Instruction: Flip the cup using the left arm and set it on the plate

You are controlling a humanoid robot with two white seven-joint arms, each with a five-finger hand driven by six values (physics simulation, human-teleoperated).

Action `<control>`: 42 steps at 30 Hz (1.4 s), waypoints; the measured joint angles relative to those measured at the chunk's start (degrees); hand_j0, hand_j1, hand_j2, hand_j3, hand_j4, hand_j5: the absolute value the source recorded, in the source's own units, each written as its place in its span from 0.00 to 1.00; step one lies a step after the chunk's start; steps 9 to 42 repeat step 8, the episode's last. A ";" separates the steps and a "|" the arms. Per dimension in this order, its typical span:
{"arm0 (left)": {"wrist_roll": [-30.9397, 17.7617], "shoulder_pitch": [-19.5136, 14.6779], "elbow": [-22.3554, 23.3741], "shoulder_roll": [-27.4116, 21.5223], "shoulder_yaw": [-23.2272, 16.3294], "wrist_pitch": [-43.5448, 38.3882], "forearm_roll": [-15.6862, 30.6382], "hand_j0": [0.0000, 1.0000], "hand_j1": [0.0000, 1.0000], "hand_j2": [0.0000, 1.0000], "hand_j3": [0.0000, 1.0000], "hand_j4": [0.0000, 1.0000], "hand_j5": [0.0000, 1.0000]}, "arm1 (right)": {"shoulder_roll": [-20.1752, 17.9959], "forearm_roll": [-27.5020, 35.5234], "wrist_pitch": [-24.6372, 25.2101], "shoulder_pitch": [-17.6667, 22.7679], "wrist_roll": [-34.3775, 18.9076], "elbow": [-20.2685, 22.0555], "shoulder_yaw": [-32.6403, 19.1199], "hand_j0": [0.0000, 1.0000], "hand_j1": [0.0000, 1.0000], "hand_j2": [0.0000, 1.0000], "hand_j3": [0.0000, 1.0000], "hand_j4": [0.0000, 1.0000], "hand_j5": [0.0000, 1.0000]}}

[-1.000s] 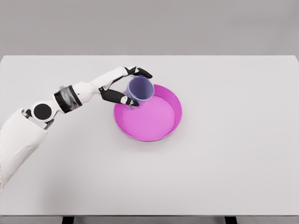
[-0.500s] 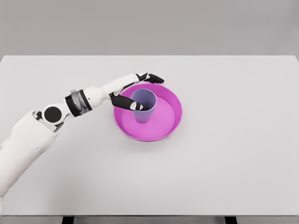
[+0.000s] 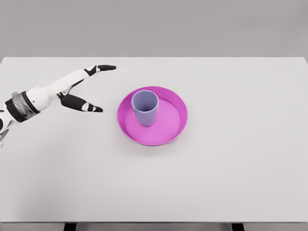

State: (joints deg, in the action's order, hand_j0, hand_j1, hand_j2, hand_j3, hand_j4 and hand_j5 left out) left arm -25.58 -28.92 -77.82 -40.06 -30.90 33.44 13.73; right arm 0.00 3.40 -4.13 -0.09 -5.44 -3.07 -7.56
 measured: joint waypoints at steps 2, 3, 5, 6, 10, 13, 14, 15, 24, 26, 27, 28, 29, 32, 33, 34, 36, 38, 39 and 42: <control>0.08 2.02 0.11 -2.43 1.62 0.82 -0.03 1.00 1.00 1.00 1.00 1.00 1.00 | 0.00 0.00 0.00 0.00 0.00 0.00 0.00 1.00 1.00 1.00 1.00 1.00 1.00; 0.12 3.34 0.13 -3.42 2.43 1.06 -0.08 1.00 1.00 1.00 1.00 1.00 1.00 | 0.00 0.00 0.00 0.00 0.00 0.00 0.00 1.00 1.00 1.00 1.00 1.00 1.00; 0.17 4.92 0.18 -5.50 3.61 1.37 -0.17 1.00 1.00 1.00 1.00 1.00 1.00 | 0.00 0.01 0.00 0.00 0.00 0.00 0.00 1.00 1.00 1.00 1.00 1.00 1.00; 0.19 5.27 0.20 -6.39 4.19 1.45 -0.13 1.00 1.00 1.00 1.00 1.00 1.00 | 0.00 -0.01 0.00 0.00 0.00 0.00 0.00 1.00 1.00 1.00 1.00 1.00 1.00; 0.26 5.36 0.22 -7.59 5.06 1.55 0.17 1.00 1.00 1.00 1.00 1.00 1.00 | 0.00 0.01 0.01 0.00 0.00 0.00 0.00 1.00 1.00 1.00 1.00 1.00 1.00; 0.26 5.36 0.22 -7.59 5.06 1.55 0.17 1.00 1.00 1.00 1.00 1.00 1.00 | 0.00 0.01 0.01 0.00 0.00 0.00 0.00 1.00 1.00 1.00 1.00 1.00 1.00; 0.26 5.36 0.22 -7.59 5.06 1.55 0.17 1.00 1.00 1.00 1.00 1.00 1.00 | 0.00 0.01 0.01 0.00 0.00 0.00 0.00 1.00 1.00 1.00 1.00 1.00 1.00; 0.26 5.36 0.22 -7.59 5.06 1.55 0.17 1.00 1.00 1.00 1.00 1.00 1.00 | 0.00 0.01 0.01 0.00 0.00 0.00 0.00 1.00 1.00 1.00 1.00 1.00 1.00; 0.26 5.36 0.22 -7.59 5.06 1.55 0.17 1.00 1.00 1.00 1.00 1.00 1.00 | 0.00 0.01 0.01 0.00 0.00 0.00 0.00 1.00 1.00 1.00 1.00 1.00 1.00; 0.26 5.36 0.22 -7.59 5.06 1.55 0.17 1.00 1.00 1.00 1.00 1.00 1.00 | 0.00 0.01 0.01 0.00 0.00 0.00 0.00 1.00 1.00 1.00 1.00 1.00 1.00; 0.26 5.36 0.22 -7.59 5.06 1.55 0.17 1.00 1.00 1.00 1.00 1.00 1.00 | 0.00 0.01 0.01 0.00 0.00 0.00 0.00 1.00 1.00 1.00 1.00 1.00 1.00; 0.26 5.36 0.22 -7.59 5.06 1.55 0.17 1.00 1.00 1.00 1.00 1.00 1.00 | 0.00 0.01 0.01 0.00 0.00 0.00 0.00 1.00 1.00 1.00 1.00 1.00 1.00; 0.26 5.36 0.22 -7.59 5.06 1.55 0.17 1.00 1.00 1.00 1.00 1.00 1.00 | 0.00 0.01 0.01 0.00 0.00 0.00 0.00 1.00 1.00 1.00 1.00 1.00 1.00; 0.26 5.36 0.22 -7.59 5.06 1.55 0.17 1.00 1.00 1.00 1.00 1.00 1.00 | 0.00 0.01 0.01 0.00 0.00 0.00 0.00 1.00 1.00 1.00 1.00 1.00 1.00; 0.26 5.36 0.22 -7.59 5.06 1.55 0.17 1.00 1.00 1.00 1.00 1.00 1.00 | 0.00 0.01 0.01 0.00 0.00 0.00 0.00 1.00 1.00 1.00 1.00 1.00 1.00; 0.26 5.36 0.22 -7.59 5.06 1.55 0.17 1.00 1.00 1.00 1.00 1.00 1.00 | 0.00 0.01 0.01 0.00 0.00 0.00 0.00 1.00 1.00 1.00 1.00 1.00 1.00; 0.26 5.36 0.22 -7.59 5.06 1.55 0.17 1.00 1.00 1.00 1.00 1.00 1.00 | 0.00 0.01 0.01 0.00 0.00 0.00 0.00 1.00 1.00 1.00 1.00 1.00 1.00; 0.26 5.36 0.22 -7.59 5.06 1.55 0.17 1.00 1.00 1.00 1.00 1.00 1.00 | 0.00 0.01 0.01 0.00 0.00 0.00 0.00 1.00 1.00 1.00 1.00 1.00 1.00; 0.26 5.36 0.22 -7.59 5.06 1.55 0.17 1.00 1.00 1.00 1.00 1.00 1.00 | 0.00 0.01 0.01 0.00 0.00 0.00 0.00 1.00 1.00 1.00 1.00 1.00 1.00; 0.26 5.36 0.22 -7.59 5.06 1.55 0.17 1.00 1.00 1.00 1.00 1.00 1.00 | 0.00 0.01 0.01 0.00 0.00 0.00 0.00 1.00 1.00 1.00 1.00 1.00 1.00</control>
